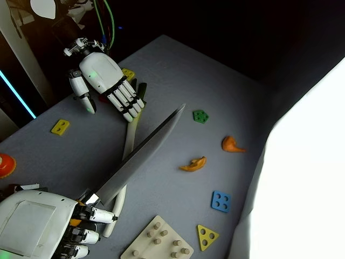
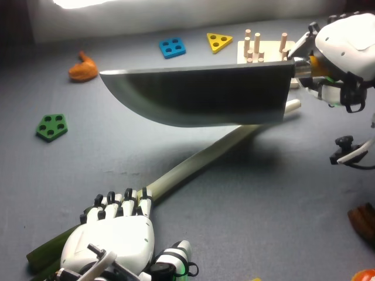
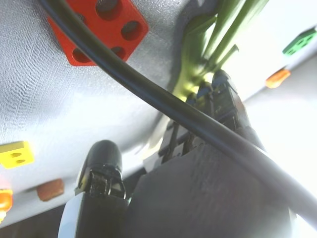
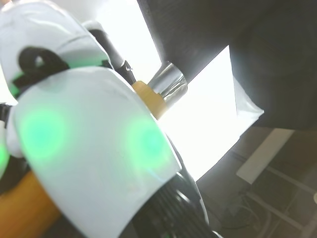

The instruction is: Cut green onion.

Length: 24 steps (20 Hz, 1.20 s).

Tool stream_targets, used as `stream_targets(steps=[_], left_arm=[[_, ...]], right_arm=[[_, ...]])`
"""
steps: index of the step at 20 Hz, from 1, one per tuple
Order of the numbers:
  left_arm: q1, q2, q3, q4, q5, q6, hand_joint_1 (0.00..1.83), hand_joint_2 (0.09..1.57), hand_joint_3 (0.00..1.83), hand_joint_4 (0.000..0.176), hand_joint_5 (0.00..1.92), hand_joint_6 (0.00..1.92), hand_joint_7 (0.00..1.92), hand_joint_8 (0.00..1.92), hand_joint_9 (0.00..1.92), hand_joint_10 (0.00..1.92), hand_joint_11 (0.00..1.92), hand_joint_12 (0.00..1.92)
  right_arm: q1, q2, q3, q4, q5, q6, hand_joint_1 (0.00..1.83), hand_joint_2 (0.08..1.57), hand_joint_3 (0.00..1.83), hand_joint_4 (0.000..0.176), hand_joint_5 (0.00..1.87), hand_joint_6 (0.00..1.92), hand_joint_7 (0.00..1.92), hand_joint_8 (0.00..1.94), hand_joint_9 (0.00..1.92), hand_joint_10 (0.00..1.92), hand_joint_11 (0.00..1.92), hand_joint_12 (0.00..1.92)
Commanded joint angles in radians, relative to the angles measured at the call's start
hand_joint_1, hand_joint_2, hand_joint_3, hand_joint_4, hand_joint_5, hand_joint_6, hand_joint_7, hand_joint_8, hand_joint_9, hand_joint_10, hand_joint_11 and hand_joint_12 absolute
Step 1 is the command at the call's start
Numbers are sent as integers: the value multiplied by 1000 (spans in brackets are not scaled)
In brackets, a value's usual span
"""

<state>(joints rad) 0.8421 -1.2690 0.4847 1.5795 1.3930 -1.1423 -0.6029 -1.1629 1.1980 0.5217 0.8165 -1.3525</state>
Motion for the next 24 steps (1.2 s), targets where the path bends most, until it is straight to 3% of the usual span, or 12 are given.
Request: stream_targets(steps=[1,2,3,4,5,6,7,9,10,12,16,24], left_arm=[[6,-8,0,1,-14,0,0,1403,0,0,0,0,0,0,0,0,0,0],[6,-8,-1,1,-14,0,0,1412,0,0,0,0,0,0,0,0,0,0],[6,-8,-1,1,-14,0,0,1417,0,0,0,0,0,0,0,0,0,0],[6,-8,-1,2,-14,0,0,1416,0,0,0,0,0,0,0,0,0,0],[6,-8,-1,6,-14,0,0,1413,0,0,0,0,0,0,0,0,0,0],[6,-8,-1,6,-14,0,0,1413,0,0,0,0,0,0,0,0,0,0],[6,-8,-1,6,-14,0,0,1407,0,0,0,0,0,0,0,0,0,0],[6,-8,-1,6,-14,0,0,1403,0,0,0,0,0,0,0,0,0,0],[6,-8,-1,6,-14,0,0,1407,0,0,0,0,0,0,0,0,0,0],[6,-9,0,6,-14,0,0,1399,0,0,0,0,0,0,0,0,0,0],[6,-8,-1,7,-14,0,0,1399,0,0,0,0,0,0,0,0,0,0],[4,-7,-3,10,-14,0,0,1407,0,0,0,0,0,0,0,0,0,0]], right_arm=[[4,4,-2,-25,119,12,1515,1129,205,176,1256,1921,1510,1941,1621,1921,1662,1921],[-3,2,-3,-25,117,12,1516,1114,202,176,1154,1921,1515,1941,1624,1921,1661,1921],[-9,-1,-3,-25,117,11,1512,1098,220,73,1086,1899,1514,1941,1623,1921,1660,1921],[-14,-2,-3,-25,118,11,1168,891,793,0,833,1724,1496,1941,1607,1921,1645,1921],[-26,-5,-1,-33,118,10,1503,969,511,0,1064,1906,1460,1941,1574,1921,1604,1921],[-32,-7,1,-42,118,10,1503,969,511,0,1064,1906,1460,1941,1574,1921,1604,1921],[-39,-8,4,-49,118,11,1528,1037,366,0,1207,1920,1469,1941,1578,1921,1612,1921],[-43,-8,8,-50,115,11,1520,1049,357,11,1167,1921,1486,1941,1589,1921,1621,1921],[-44,-8,12,-51,114,11,1503,1058,349,162,1167,1921,1530,1941,1636,1921,1675,1921],[-47,-7,23,-51,114,10,1520,1054,341,175,1176,1921,1498,1941,1610,1921,1650,1921],[-52,8,34,-52,108,10,1510,1065,334,176,1325,1921,1524,1941,1632,1921,1701,1921],[-71,53,35,-87,95,10,1517,1056,318,176,1293,1921,1522,1941,1622,1921,1677,1921]])
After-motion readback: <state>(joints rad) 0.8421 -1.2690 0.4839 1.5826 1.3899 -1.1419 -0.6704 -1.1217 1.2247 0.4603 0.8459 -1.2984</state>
